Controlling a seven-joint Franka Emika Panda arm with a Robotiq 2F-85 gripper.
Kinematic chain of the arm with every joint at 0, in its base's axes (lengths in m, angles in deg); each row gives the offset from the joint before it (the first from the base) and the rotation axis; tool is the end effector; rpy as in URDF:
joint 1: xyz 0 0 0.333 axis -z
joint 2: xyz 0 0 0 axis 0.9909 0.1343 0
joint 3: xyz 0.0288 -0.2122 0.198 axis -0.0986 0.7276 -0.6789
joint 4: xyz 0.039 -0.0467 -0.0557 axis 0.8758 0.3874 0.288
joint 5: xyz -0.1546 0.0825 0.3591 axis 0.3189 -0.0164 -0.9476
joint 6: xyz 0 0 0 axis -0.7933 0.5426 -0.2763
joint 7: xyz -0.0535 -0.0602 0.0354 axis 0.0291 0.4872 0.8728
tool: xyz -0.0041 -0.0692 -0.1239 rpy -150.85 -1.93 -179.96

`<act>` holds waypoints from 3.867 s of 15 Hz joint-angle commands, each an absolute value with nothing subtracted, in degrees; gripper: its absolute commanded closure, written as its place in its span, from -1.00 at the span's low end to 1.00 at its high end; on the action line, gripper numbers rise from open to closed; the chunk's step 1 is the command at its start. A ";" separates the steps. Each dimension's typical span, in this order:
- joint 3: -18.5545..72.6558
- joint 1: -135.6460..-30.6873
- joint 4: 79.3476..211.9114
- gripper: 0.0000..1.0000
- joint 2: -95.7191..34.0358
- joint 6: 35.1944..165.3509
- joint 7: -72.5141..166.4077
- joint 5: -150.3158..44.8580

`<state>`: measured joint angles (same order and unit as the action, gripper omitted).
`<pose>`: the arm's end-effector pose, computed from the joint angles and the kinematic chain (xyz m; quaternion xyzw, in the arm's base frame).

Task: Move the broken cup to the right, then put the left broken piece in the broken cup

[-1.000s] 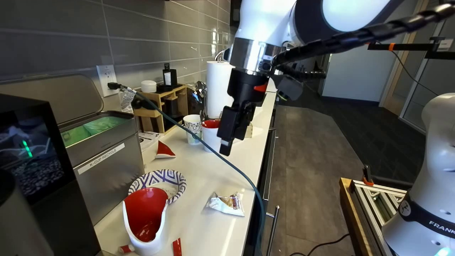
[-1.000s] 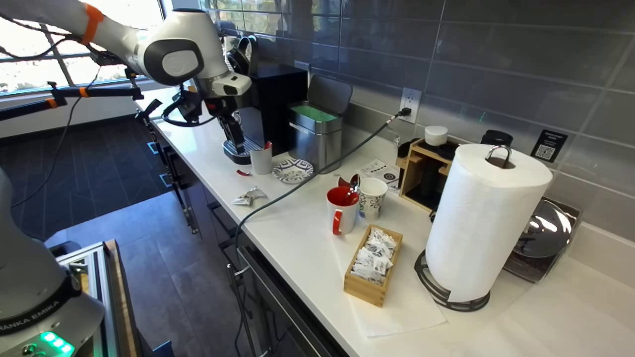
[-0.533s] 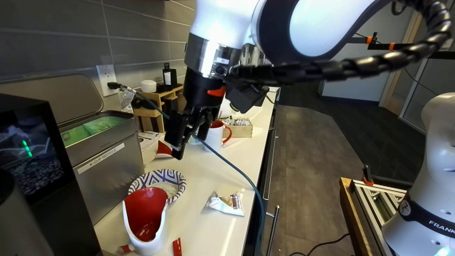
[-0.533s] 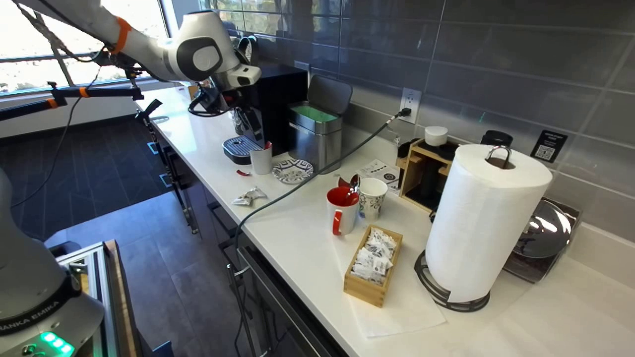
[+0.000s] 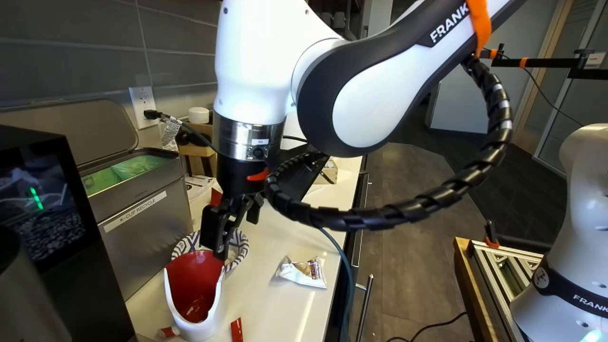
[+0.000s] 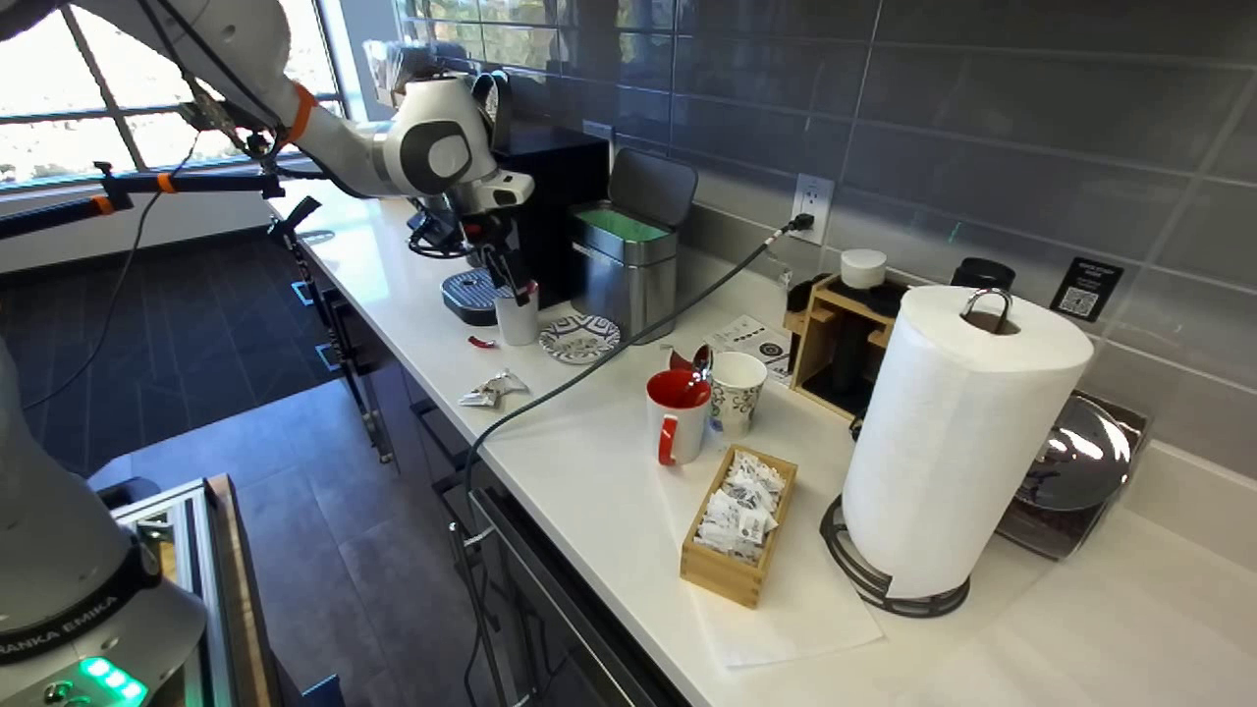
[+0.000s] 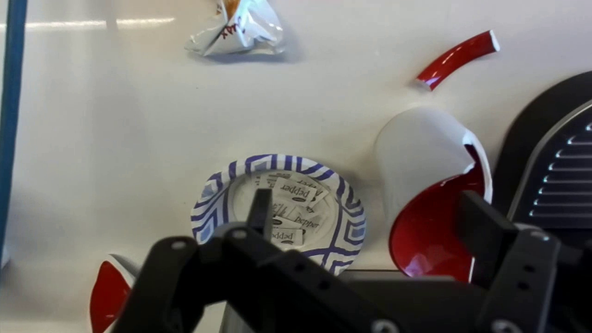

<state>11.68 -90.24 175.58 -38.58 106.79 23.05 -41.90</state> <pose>0.5545 0.1898 0.2916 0.9936 0.0048 0.1093 0.0264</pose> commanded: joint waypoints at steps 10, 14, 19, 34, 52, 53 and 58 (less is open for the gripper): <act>15.52 -95.50 165.13 -1.00 -29.13 103.85 27.95 -44.31; 16.22 -95.74 166.23 -1.00 -30.03 104.28 29.53 -44.96; 15.25 -94.97 165.51 -1.00 -28.93 105.58 34.67 -46.53; 14.78 -94.36 161.86 0.48 -23.27 107.86 43.25 -52.41; 15.89 -92.23 164.02 0.95 -33.59 102.62 45.08 -54.78; 16.31 -92.02 164.06 0.95 -34.44 102.24 44.68 -54.41; 20.11 -89.64 166.19 0.95 -38.57 101.11 41.70 -53.12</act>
